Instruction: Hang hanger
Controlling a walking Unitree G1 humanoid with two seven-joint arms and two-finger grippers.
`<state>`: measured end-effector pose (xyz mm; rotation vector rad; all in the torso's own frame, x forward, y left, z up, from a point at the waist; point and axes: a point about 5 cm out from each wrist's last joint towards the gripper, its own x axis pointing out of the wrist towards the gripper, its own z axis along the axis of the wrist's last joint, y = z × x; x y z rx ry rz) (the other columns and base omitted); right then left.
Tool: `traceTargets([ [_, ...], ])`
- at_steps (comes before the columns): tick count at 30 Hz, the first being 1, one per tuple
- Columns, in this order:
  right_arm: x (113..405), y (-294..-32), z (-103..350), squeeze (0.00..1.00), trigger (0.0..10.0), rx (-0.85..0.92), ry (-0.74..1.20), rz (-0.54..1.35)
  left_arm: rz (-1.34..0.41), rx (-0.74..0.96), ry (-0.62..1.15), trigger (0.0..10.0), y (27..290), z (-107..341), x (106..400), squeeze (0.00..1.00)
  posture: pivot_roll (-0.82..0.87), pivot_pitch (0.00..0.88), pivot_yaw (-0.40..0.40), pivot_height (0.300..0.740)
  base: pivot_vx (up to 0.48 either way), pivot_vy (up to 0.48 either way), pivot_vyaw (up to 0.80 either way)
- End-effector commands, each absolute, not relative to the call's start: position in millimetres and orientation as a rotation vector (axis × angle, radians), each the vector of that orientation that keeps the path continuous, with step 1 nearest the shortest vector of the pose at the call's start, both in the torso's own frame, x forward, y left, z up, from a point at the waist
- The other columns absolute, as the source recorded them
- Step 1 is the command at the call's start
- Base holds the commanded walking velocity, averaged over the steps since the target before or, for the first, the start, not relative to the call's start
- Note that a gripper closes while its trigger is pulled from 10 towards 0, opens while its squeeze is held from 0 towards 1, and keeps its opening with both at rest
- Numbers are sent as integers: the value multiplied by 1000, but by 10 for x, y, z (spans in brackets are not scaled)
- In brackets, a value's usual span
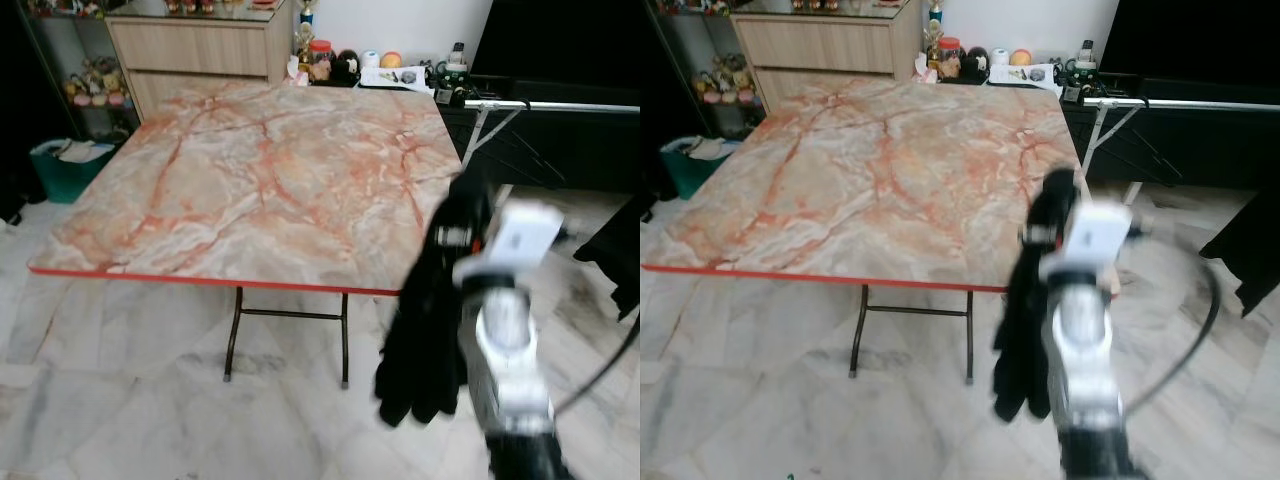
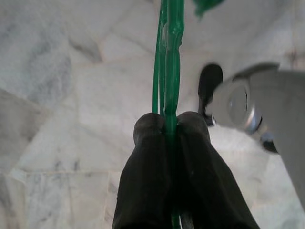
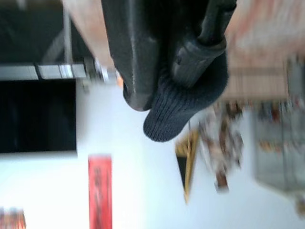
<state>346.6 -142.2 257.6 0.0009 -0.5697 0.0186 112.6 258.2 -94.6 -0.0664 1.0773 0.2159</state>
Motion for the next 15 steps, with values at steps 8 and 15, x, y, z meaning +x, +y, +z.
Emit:
traceTargets([
  [8, 3930, -1344, 3121, 0, 10000, 59, -500, -5, 192, -83, 1102, 10000, 2418, -1004, 1099, 0, -7, 92, 7, 740, 372, 0, 0],
  [15, 3995, -1241, 3266, 0, 10000, 44, -508, 34, 190, -86, 1103, 10000, 2373, -1011, 1121, 0, -8, 91, 6, 740, 371, 0, 0],
])
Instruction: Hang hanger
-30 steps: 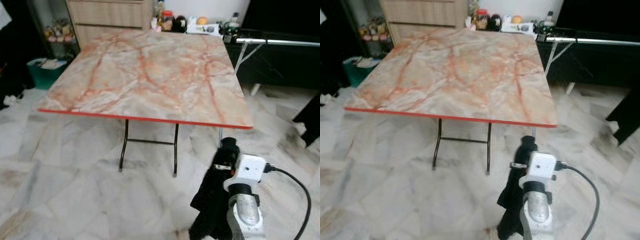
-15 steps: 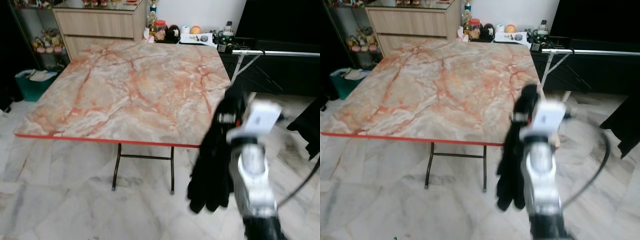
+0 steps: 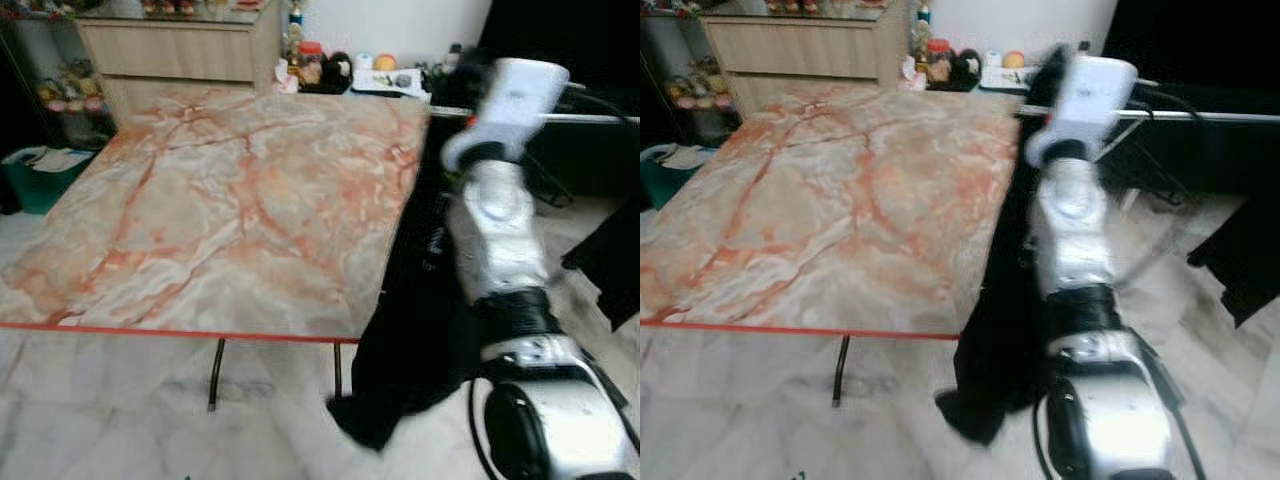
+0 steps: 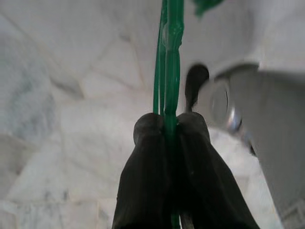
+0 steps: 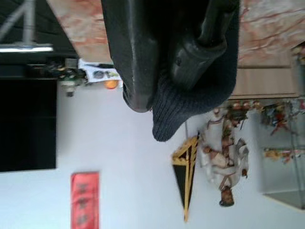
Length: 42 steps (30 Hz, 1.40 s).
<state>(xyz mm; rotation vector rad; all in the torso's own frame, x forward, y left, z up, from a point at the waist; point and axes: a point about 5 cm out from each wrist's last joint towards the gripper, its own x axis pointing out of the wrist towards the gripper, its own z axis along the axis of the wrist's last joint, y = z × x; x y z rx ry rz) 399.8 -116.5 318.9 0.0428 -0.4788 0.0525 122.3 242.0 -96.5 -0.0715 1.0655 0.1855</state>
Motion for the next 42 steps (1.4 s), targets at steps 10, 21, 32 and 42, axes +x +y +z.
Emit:
traceTargets([
  [10, 3985, -1255, 3387, 0, 10000, 39, -611, 73, 172, -89, 1102, 10000, 2217, -1032, 1182, 0, -4, 87, 3, 740, 370, 0, 0],
  [21, 3950, -1346, 2846, 0, 10000, -71, -472, 81, 156, -91, 1095, 10000, 1944, -1056, 1267, 0, -2, 90, -4, 740, 227, 0, 0],
  [32, 3283, -1472, 1629, 0, 10000, 9, -136, 23, 124, -57, 1118, 10000, 1999, -1067, 1204, 0, -19, 96, -3, 740, 0, 0, 0],
  [42, 2889, -1664, 1560, 514, 10000, 20, -87, -85, 99, -51, 1099, 10000, 1957, -1039, 1316, 0, -20, 89, -8, 740, 0, 0, 0],
])
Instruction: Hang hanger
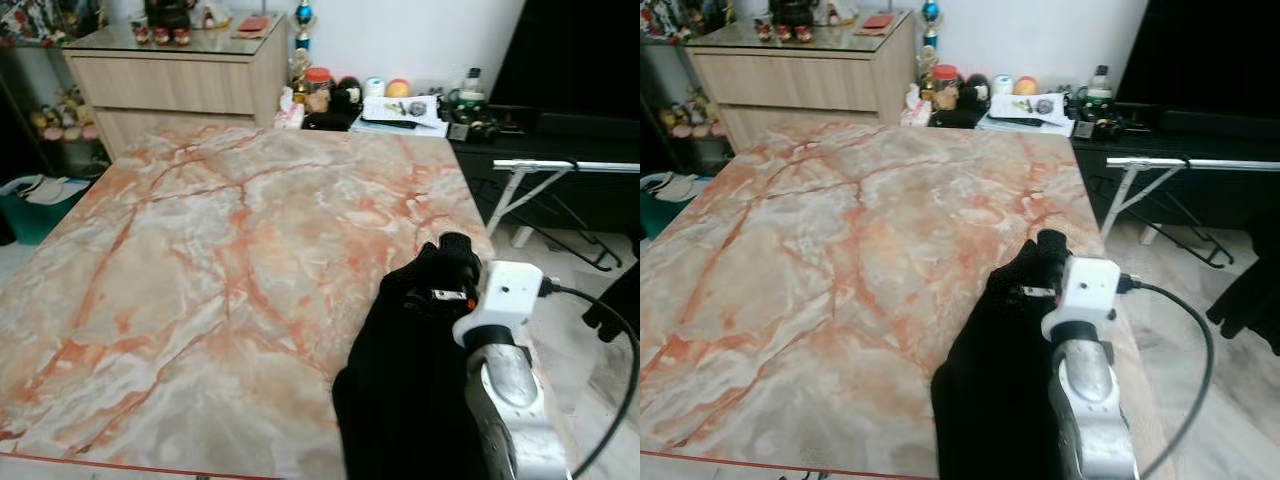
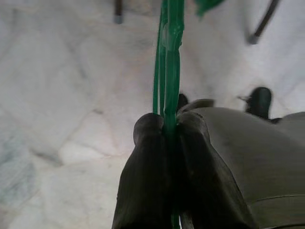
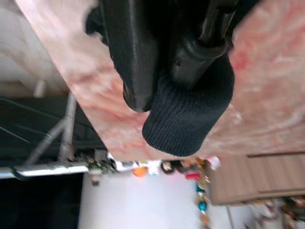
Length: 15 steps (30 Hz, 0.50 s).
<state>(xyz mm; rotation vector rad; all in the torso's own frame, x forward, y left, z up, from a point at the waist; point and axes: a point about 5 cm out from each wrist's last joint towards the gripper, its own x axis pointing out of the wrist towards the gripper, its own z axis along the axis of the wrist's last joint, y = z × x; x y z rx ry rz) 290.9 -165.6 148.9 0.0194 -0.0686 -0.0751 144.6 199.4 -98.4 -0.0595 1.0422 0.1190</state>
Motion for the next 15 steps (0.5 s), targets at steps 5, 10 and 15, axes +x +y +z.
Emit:
traceTargets([
  [5, 2814, -1651, 1588, 1000, 10000, 49, -89, -100, 113, -33, 1081, 10000, 1929, -1026, 1366, 0, -12, 96, -11, 740, 0, 0, 0],
  [10, 2810, -1612, 1595, 1000, 10000, 44, -78, -98, 195, 118, 1020, 10000, 2070, -941, 1527, 0, -5, 105, -15, 740, 0, 0, 0],
  [15, 2806, -1601, 1599, 1000, 10000, 43, -70, -89, 302, 158, 991, 10000, 2438, -890, 1414, 0, -5, 109, -17, 740, 0, 0, 0],
])
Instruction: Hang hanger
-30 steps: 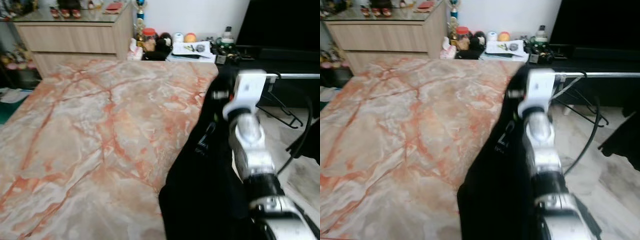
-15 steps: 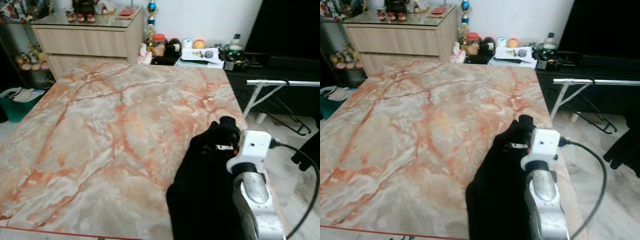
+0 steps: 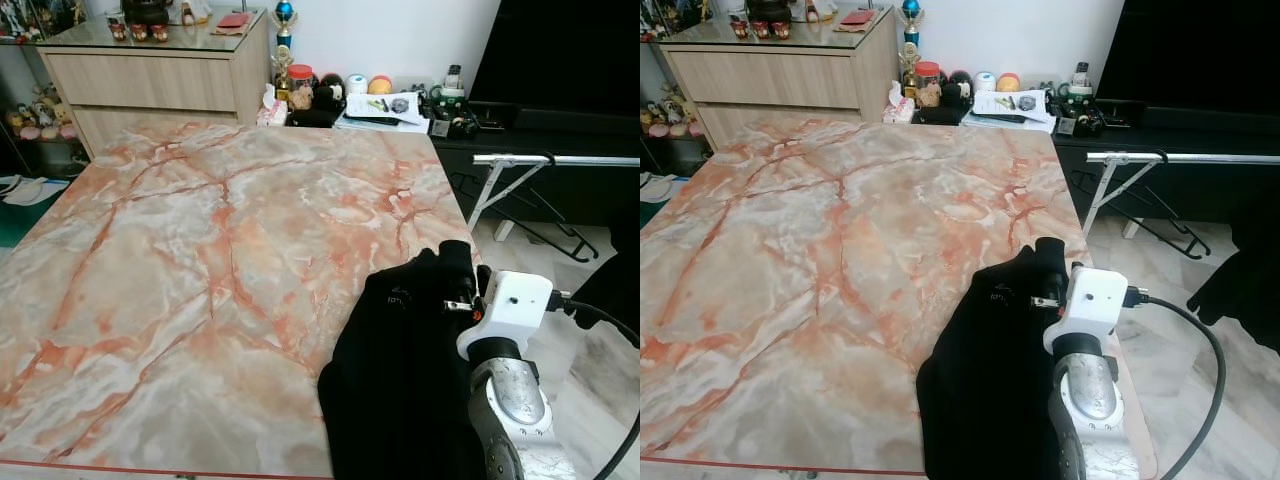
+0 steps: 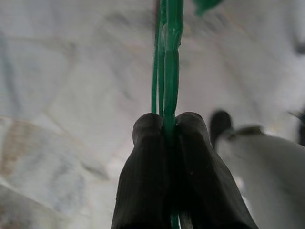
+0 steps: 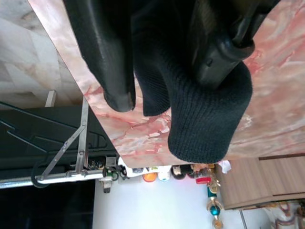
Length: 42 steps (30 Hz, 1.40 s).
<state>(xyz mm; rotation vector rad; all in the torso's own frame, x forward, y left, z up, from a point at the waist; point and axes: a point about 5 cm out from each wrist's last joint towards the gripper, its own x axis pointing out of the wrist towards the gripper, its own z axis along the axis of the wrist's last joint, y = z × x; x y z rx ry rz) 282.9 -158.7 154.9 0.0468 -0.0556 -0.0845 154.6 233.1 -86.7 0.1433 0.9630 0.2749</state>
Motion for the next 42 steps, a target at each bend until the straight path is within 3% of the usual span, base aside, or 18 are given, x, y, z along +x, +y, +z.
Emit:
traceTargets([
  [1, 2804, -1602, 1600, 1000, 10000, 41, -68, -90, 313, 161, 997, 10000, 2595, -882, 1291, 0, -5, 110, -15, 740, 0, 0, 0],
  [8, 2752, -1651, 1501, 1000, 10000, 4, -1, -112, 195, 156, 1003, 10000, 2593, -898, 1212, 0, -12, 115, -17, 740, 0, 0, 0],
  [16, 2659, -1653, 1374, 1000, 10000, 17, 42, -97, 249, 143, 969, 10000, 2702, -865, 1152, 0, 3, 120, -19, 740, 0, 0, 0],
  [17, 2660, -1642, 1378, 580, 10000, 17, 39, -92, 248, 141, 967, 10000, 2696, -866, 1152, 0, 3, 120, -19, 740, 0, 0, 0],
  [18, 2659, -1620, 1392, 0, 10000, 14, 36, -83, 240, 131, 959, 10000, 2670, -871, 1151, 0, 1, 120, -21, 740, 0, 0, 0],
  [30, 2651, -1596, 1393, 0, 10000, 19, 33, -80, 194, 68, 925, 10000, 2505, -876, 1276, 0, -2, 120, -20, 740, 0, 0, 0],
  [42, 2647, -1585, 1377, 0, 10000, 33, 33, -84, 195, 49, 937, 10000, 2563, -874, 1241, 0, 4, 121, -15, 740, -84, 0, 0],
])
